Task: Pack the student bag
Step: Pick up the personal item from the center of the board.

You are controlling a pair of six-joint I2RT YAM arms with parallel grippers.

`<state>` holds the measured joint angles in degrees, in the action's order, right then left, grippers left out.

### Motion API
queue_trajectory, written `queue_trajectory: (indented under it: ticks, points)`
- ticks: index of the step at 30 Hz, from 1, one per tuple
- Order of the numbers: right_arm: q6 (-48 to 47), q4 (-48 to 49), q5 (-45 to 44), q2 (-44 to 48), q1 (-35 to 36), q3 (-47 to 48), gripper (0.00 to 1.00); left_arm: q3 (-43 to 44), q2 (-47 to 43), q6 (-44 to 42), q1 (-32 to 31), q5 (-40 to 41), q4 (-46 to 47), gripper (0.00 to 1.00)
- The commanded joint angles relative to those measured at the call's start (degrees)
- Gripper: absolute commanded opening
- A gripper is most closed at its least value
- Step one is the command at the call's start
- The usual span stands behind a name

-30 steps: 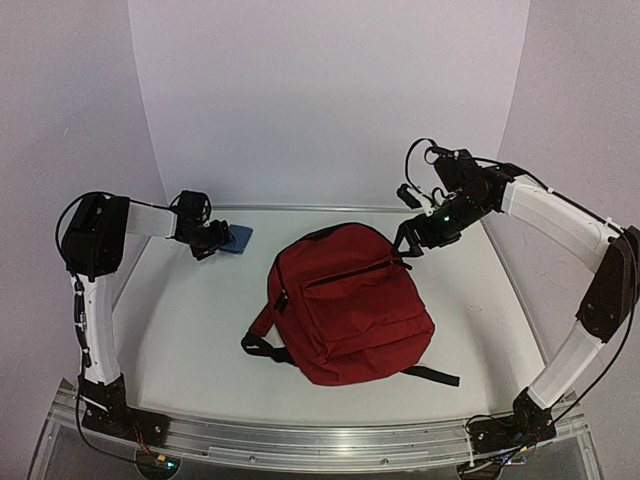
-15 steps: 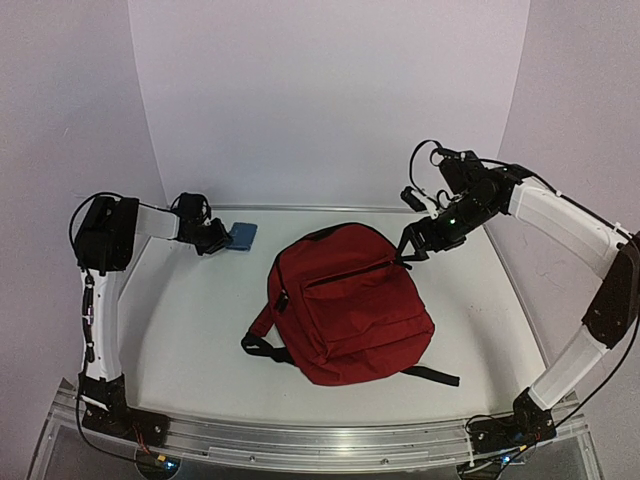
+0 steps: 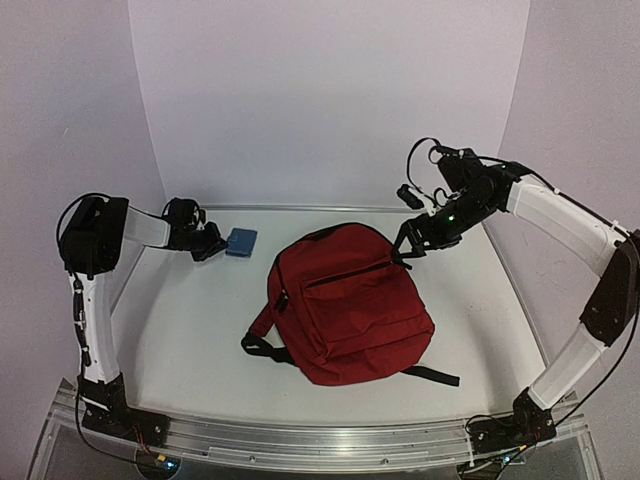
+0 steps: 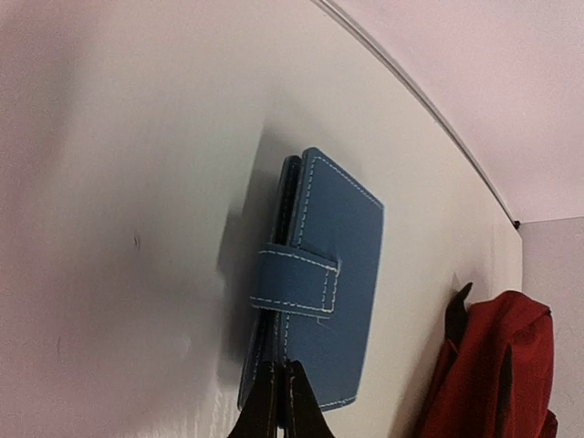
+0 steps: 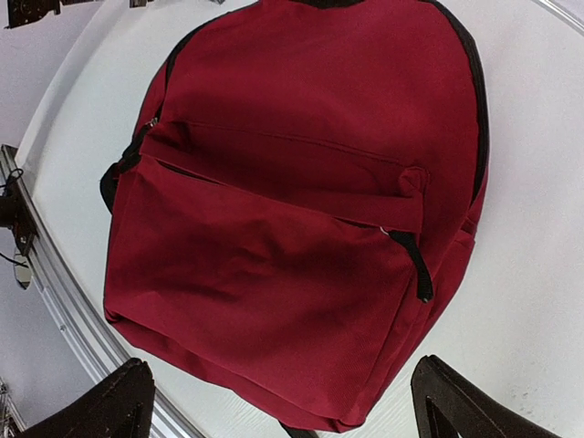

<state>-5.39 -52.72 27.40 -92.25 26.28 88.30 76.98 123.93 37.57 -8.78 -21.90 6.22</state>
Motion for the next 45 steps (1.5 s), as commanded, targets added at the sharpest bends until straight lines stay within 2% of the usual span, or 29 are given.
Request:
queue_trajectory:
  ticks: [1, 6, 9, 13, 16, 21, 23, 27, 36, 45]
  points:
    - [2.5, 0.1, 4.8, -2.9, -0.3, 4.7, 0.98, -4.3, -10.7, 1.2, 0.0, -3.3, 4.9, 0.00]
    - [1.8, 0.7, 11.1, -4.3, -0.3, 7.5, 0.98, -7.7, -18.5, 2.2, -0.5, -7.6, 5.3, 0.00]
    - [-0.6, 3.3, 10.0, -3.8, -0.3, 8.3, 0.98, -8.5, -23.5, 1.8, -2.8, -8.6, 3.3, 0.00]
    - [-5.1, 6.8, 4.6, -2.8, 0.0, 9.9, 0.98, -9.0, -28.8, 3.7, -6.4, -10.3, 1.8, 0.00]
    - [-9.2, 9.8, -1.5, -2.0, 1.8, 10.8, 0.98, -10.6, -32.3, 7.7, -8.5, -11.7, 3.9, 0.00]
    - [-20.8, 16.3, -18.3, 0.0, 10.9, 7.8, 0.98, -11.7, -35.5, 13.9, -12.3, -13.2, 8.0, 0.00]
    - [-25.6, 20.9, -22.4, 0.8, 13.9, 5.2, 0.98, -11.5, -35.9, 15.8, -13.4, -14.4, 9.4, 0.00]
    - [-28.9, 27.6, -32.0, -1.3, 18.0, 3.4, 0.98, -12.6, -37.1, 20.4, -14.3, -15.3, 12.2, 0.00]
    - [-38.7, 39.8, -45.2, -6.9, 27.9, 3.0, 0.98, -14.3, -36.5, 29.6, -15.9, -17.1, 19.6, 0.00]
    - [-47.9, 47.2, -50.4, -11.6, 33.3, 2.5, 0.98, -15.4, -35.9, 33.6, -18.4, -18.3, 24.3, 0.00]
